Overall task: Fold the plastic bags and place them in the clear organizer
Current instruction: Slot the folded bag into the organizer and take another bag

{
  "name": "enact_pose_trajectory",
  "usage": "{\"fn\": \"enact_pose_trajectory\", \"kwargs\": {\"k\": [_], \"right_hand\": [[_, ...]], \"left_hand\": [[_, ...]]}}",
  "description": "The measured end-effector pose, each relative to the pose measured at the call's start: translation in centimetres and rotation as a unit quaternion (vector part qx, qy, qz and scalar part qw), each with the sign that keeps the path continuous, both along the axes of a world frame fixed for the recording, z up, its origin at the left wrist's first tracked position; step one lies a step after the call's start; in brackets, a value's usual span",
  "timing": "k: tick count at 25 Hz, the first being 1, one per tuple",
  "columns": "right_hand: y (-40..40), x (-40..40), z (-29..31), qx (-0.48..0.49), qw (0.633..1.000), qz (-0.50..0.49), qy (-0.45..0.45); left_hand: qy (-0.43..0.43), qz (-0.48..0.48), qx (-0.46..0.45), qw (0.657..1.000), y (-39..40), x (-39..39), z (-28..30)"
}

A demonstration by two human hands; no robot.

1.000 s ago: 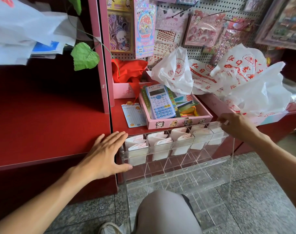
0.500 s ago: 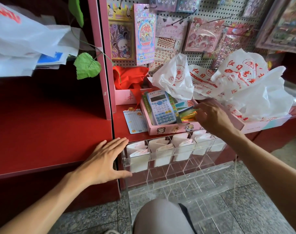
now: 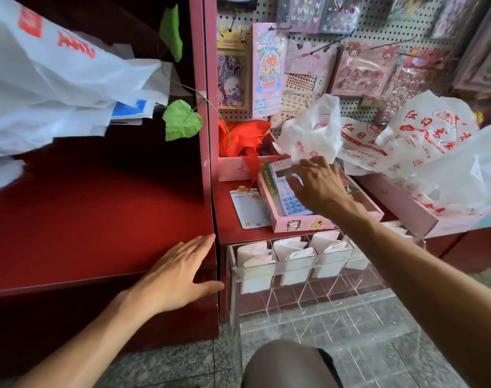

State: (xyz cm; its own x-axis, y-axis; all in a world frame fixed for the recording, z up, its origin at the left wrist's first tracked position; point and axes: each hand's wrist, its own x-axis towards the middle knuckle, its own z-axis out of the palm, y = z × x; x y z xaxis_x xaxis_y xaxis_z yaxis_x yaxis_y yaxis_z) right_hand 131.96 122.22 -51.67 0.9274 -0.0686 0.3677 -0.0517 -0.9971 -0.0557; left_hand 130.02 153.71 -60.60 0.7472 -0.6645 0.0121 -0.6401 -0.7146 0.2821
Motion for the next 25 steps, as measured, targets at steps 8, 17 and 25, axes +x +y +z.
{"fn": "enact_pose_trajectory", "kwargs": {"k": [8, 17, 25], "right_hand": [[7.3, -3.7, 1.6, 0.030, 0.980, 0.156, -0.124], [18.6, -9.5, 6.5, 0.465, 0.771, 0.415, 0.130], [27.2, -7.7, 7.2, 0.593, 0.752, 0.275, 0.087]], "left_hand": [[0.020, 0.077, -0.096, 0.992, 2.8, -0.9, 2.3], [0.157, 0.163, -0.391, 0.892, 8.6, -1.1, 7.2], [0.187, 0.253, -0.603, 0.733, 19.2, -2.5, 8.8]]}}
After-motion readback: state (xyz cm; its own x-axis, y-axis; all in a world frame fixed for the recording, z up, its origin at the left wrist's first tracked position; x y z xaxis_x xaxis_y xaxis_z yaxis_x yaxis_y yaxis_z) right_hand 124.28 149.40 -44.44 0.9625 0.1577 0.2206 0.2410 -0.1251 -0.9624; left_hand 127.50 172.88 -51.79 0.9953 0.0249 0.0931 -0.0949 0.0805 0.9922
